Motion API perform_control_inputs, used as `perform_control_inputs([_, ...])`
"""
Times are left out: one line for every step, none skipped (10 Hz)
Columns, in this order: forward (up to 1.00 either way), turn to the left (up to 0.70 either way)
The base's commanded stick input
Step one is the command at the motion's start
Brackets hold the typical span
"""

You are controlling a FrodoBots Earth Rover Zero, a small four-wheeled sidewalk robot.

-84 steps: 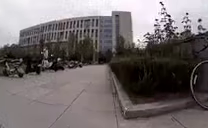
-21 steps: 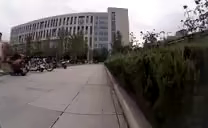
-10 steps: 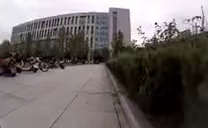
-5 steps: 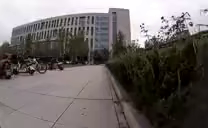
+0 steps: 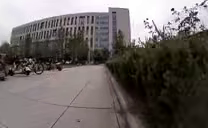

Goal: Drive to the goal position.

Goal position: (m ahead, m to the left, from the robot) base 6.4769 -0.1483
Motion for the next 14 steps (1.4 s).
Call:
perform_control_inputs([0.70,0.00])
perform_control_inputs([0.70,0.00])
perform_control_inputs([0.70,0.00])
perform_control_inputs([0.70,0.00])
perform_control_inputs([0.70,0.00])
perform_control_inputs([0.70,0.00])
perform_control_inputs([0.70,0.00])
perform_control_inputs([0.70,0.00])
perform_control_inputs([0.70,0.00])
perform_control_inputs([0.70,0.00])
perform_control_inputs([0.70,0.00])
perform_control_inputs([0.70,0.00])
perform_control_inputs([0.70,0.00])
perform_control_inputs([0.70,0.00])
